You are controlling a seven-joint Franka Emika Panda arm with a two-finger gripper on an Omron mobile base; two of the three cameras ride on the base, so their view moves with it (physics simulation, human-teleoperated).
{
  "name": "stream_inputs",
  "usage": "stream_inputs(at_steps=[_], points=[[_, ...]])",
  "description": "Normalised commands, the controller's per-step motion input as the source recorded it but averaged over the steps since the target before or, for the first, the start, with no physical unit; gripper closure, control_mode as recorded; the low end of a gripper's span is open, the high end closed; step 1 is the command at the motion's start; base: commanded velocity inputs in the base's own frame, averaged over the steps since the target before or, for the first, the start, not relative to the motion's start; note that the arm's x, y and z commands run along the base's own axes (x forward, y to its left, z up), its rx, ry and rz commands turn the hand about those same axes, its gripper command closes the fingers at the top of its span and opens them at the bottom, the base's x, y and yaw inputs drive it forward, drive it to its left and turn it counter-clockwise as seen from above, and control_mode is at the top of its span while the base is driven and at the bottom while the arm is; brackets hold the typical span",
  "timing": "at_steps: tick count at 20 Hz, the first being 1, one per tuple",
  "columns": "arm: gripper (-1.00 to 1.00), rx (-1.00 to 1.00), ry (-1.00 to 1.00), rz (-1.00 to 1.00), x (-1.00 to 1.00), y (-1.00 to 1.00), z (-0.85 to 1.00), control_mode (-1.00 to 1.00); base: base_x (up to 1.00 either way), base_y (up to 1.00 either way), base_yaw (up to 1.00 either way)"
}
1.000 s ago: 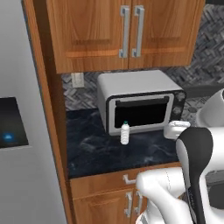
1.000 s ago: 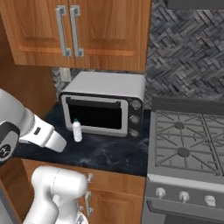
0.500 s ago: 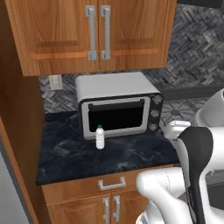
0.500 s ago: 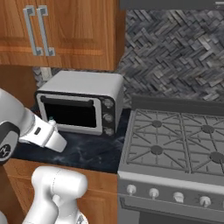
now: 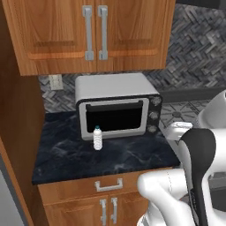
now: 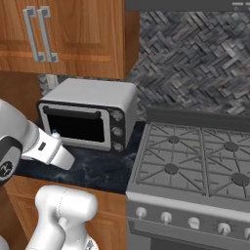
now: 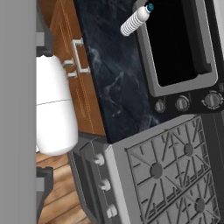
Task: Take the bottled waters from the counter and place them in the freezer to freeze. Close the freezer door after placing the bottles.
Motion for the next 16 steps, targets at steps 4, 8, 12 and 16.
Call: stream_inputs(at_steps=[4, 8, 12, 16], points=[[-1.00, 0.00, 0.00, 0.00, 0.00, 0.00, 0.00, 1.00, 0.25, 0.13, 0.16], [-1.00, 0.00, 0.00, 0.00, 0.00, 0.00, 0.00, 1.00, 0.14, 0.06, 0.10], [-1.00, 0.00, -0.02, 0.00, 0.05, 0.06, 0.00, -1.00, 0.11, 0.10, 0.02], [-1.00, -0.05, -0.19, 0.00, 0.31, 0.46, 0.00, -1.00, 0.00, 0.00, 0.00]])
